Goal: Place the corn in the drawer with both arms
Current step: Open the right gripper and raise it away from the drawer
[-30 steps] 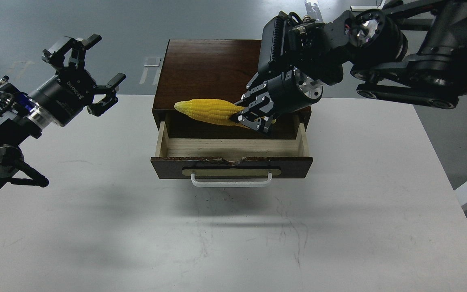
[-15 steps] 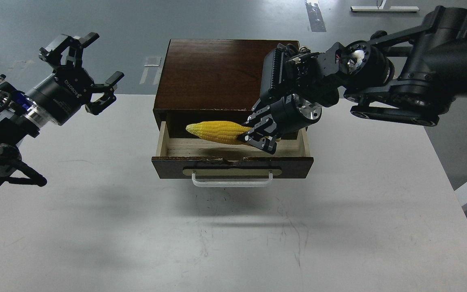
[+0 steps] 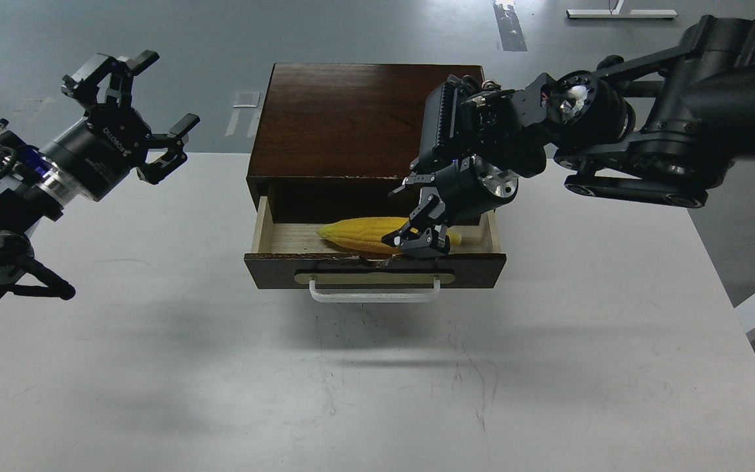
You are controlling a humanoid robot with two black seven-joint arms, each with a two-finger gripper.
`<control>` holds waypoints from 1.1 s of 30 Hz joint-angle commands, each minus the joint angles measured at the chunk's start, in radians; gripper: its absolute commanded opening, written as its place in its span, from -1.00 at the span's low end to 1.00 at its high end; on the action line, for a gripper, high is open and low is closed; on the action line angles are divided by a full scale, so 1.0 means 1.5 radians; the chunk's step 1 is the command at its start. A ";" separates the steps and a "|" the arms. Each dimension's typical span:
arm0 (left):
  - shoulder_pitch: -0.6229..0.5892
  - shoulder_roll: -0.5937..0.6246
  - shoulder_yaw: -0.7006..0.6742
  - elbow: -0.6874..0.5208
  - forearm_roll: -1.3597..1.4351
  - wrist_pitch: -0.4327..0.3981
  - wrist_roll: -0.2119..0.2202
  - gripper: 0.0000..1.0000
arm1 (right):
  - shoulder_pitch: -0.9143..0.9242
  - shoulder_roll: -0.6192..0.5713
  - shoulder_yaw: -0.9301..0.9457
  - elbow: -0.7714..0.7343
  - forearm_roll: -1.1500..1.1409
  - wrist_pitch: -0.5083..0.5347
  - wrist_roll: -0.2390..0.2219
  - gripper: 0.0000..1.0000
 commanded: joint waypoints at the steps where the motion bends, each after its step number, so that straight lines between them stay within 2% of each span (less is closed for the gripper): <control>1: 0.000 0.001 -0.002 0.000 0.000 0.000 0.001 0.96 | 0.019 -0.013 0.008 0.010 0.037 -0.001 0.000 0.78; 7: 0.000 0.001 -0.002 0.000 0.000 0.000 0.000 0.96 | 0.055 -0.067 0.086 0.021 0.180 0.001 0.000 0.91; 15: 0.001 -0.006 -0.003 0.002 0.000 0.000 -0.004 0.96 | 0.014 -0.194 0.159 0.022 0.517 0.002 0.000 0.94; 21: 0.003 -0.010 -0.007 0.002 0.000 0.000 -0.005 0.96 | -0.194 -0.312 0.293 0.017 0.686 -0.003 0.000 0.94; 23: 0.003 -0.015 -0.007 0.002 0.000 0.000 -0.004 0.96 | -0.322 -0.347 0.392 0.015 0.753 -0.003 0.000 0.94; 28: 0.004 -0.023 -0.008 0.002 0.000 0.000 0.000 0.96 | -0.536 -0.365 0.554 0.004 0.841 -0.003 0.000 0.94; 33: 0.025 -0.033 -0.026 0.004 0.000 0.000 -0.001 0.96 | -0.675 -0.353 0.664 -0.035 0.917 0.005 0.000 0.95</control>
